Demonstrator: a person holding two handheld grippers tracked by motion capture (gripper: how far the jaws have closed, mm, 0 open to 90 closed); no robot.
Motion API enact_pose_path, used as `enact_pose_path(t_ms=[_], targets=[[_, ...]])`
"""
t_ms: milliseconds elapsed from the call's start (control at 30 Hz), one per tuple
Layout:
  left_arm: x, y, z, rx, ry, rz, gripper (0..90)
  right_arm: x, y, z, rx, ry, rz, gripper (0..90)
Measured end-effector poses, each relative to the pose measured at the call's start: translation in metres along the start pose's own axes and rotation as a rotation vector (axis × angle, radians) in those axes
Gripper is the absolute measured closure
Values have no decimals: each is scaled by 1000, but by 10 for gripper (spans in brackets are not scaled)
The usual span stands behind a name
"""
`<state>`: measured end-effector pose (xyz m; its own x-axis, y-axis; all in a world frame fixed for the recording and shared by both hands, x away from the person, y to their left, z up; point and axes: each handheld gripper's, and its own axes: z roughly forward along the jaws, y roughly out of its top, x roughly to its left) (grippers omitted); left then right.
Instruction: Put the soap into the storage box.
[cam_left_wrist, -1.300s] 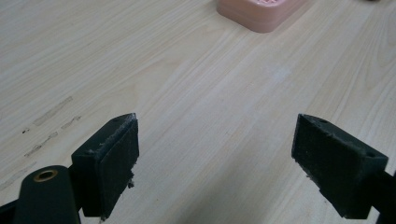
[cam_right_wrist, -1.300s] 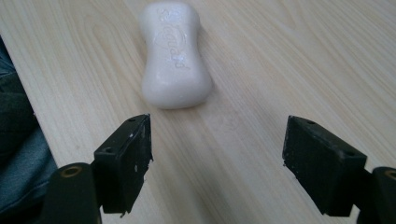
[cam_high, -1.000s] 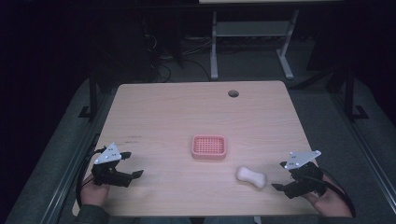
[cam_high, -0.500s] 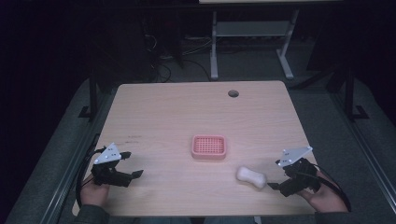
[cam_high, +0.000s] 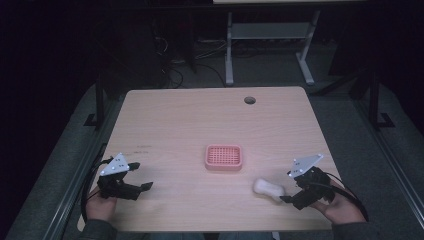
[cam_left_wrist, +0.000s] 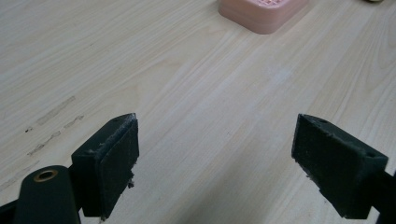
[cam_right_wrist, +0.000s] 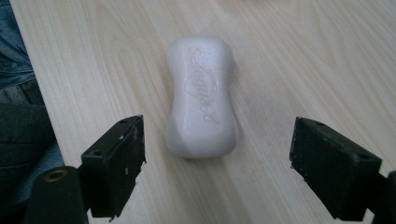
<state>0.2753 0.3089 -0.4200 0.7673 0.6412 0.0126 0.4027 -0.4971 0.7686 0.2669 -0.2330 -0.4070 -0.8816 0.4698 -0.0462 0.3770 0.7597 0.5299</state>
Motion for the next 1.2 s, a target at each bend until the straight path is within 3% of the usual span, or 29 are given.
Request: enact_pose_path(t_ms=[200, 367, 767, 1200], targets=[[0, 0, 0, -1, -1, -1, 148, 2, 11, 7, 21, 12, -39, 202], [0, 0, 0, -2, -2, -2, 148, 3, 19, 13, 32, 37, -39, 214], [1, 0, -1, -2, -3, 0, 148, 6, 34, 31, 74, 62, -94, 242], [1, 0, -1, -4, -5, 0, 148, 3, 41, 50, 154, 65, -90, 304]])
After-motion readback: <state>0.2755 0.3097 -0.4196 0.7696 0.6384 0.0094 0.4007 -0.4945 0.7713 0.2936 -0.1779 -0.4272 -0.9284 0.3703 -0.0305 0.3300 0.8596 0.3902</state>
